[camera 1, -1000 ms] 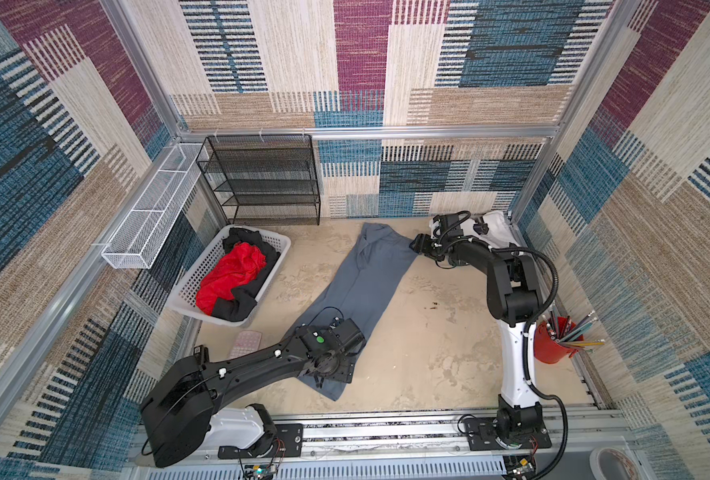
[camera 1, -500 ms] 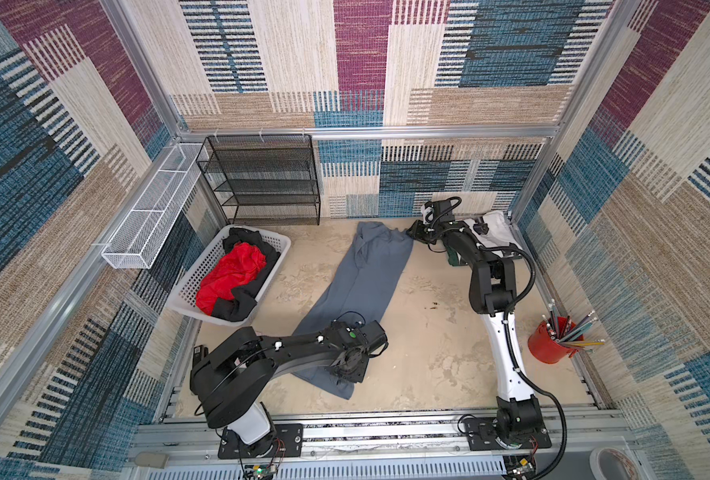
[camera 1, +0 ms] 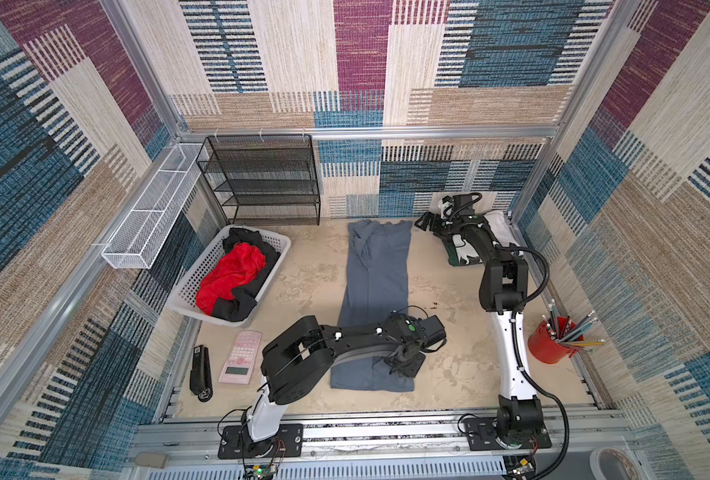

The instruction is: Fold and stack the t-shirts

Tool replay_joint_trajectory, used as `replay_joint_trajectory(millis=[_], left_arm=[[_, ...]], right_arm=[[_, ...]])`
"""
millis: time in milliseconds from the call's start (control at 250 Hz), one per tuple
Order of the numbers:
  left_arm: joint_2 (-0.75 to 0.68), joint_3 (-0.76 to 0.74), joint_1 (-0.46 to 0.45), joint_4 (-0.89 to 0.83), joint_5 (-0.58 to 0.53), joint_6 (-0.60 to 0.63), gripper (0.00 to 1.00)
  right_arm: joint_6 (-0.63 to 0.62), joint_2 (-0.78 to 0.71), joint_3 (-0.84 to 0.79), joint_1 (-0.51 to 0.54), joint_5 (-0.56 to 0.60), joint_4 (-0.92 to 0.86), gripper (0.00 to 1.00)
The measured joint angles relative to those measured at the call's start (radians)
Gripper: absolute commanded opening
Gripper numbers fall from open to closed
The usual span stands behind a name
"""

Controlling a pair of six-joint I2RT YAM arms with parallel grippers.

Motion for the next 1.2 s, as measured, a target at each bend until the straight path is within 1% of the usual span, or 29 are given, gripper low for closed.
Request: replay_joint_trajectory(millis=[100,176,344,452,532,644,700,760,820,916,952,992,1068,1200], left_arm=[[-0.006,0.014,-0.005,-0.024,-0.007,0.023,0.72],[-0.049,-0.005,-0.002,-0.028,-0.035,0.03,0.79],[-0.192,-0.053,0.001,-0.024,-0.093,0.047,0.8],[-0.263,-0.104,0.014,-0.018,-0.115,0.047,0.8],[-0.332,-0.177,0.036,0.001,-0.129,0.041,0.8],[-0.46,-0.314,0.07,0.037,-0.13,0.014,0.81],[-0.527,-0.388,0.091,0.057,-0.129,-0.005,0.81],[-0.584,-0.456,0.116,0.076,-0.128,-0.027,0.81],[-0.629,-0.512,0.142,0.09,-0.109,-0.051,0.8],[-0.697,-0.596,0.176,0.117,-0.095,-0.084,0.8],[-0.724,-0.628,0.182,0.124,-0.077,-0.099,0.8],[-0.748,-0.654,0.184,0.131,-0.065,-0.114,0.79],[-0.787,-0.709,0.19,0.155,-0.044,-0.141,0.79],[-0.833,-0.785,0.207,0.182,-0.019,-0.189,0.78]], right_arm=[[-0.017,-0.122,-0.161,-0.026,0.0,0.021,0.99],[-0.016,-0.244,-0.332,-0.048,-0.003,0.067,0.99],[0.026,-0.474,-0.702,-0.075,0.0,0.214,0.99],[0.086,-0.623,-0.977,-0.069,-0.013,0.328,0.99],[0.14,-0.734,-1.178,-0.066,-0.029,0.412,0.99],[0.192,-0.883,-1.395,-0.048,-0.042,0.478,0.99],[0.208,-0.967,-1.492,-0.018,-0.043,0.499,1.0],[0.222,-1.053,-1.573,0.024,-0.043,0.505,0.98],[0.234,-1.138,-1.638,0.086,-0.036,0.496,0.97],[0.254,-1.264,-1.724,0.203,-0.029,0.484,0.87],[0.262,-1.303,-1.754,0.229,-0.034,0.48,0.81],[0.274,-1.346,-1.793,0.253,-0.01,0.467,0.78],[0.303,-1.421,-1.867,0.307,0.009,0.419,0.78],[0.315,-1.492,-1.934,0.394,0.02,0.34,0.78]])
